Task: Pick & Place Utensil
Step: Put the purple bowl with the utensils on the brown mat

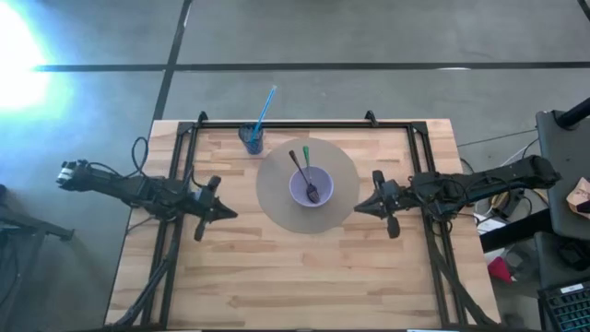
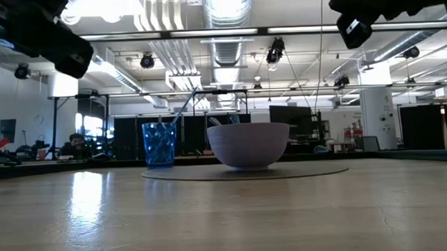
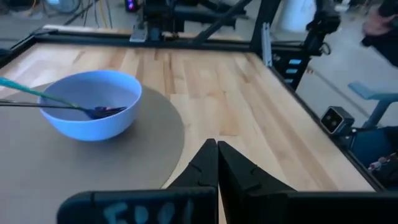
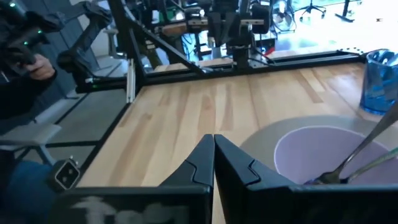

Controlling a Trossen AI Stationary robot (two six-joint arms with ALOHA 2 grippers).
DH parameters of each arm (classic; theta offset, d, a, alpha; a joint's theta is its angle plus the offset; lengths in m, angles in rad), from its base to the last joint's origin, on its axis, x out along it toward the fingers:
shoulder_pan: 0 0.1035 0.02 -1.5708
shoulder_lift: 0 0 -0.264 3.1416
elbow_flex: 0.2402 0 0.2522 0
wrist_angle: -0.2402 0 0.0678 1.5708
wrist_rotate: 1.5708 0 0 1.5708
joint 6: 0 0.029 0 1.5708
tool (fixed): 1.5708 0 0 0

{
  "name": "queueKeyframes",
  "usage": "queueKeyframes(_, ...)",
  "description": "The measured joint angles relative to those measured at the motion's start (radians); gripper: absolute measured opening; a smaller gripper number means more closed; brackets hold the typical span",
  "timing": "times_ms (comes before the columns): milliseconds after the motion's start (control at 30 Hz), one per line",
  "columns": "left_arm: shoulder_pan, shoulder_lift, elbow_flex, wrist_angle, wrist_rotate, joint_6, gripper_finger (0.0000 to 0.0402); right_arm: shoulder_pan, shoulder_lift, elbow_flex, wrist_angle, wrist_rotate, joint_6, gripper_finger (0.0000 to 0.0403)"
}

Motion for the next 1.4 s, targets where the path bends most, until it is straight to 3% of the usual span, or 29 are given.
queueKeyframes(333,0.000,-0.152,-0.161,0.126,0.036,0.077,0.0000,0.023,-0.067,-0.150,0.121,-0.001,-0.072,0.0008)
queueKeyframes(800,0.001,-0.351,-0.315,0.221,0.072,0.169,0.0000,0.022,-0.400,-0.320,0.124,0.000,-0.107,0.0008)
queueKeyframes(1167,0.001,-0.412,-0.319,0.227,0.052,0.204,0.0000,0.022,-0.558,-0.438,0.154,0.005,-0.194,0.0008)
queueKeyframes(1400,0.001,-0.412,-0.320,0.254,0.029,0.205,0.0000,0.022,-0.567,-0.437,0.142,0.027,-0.201,0.0008)
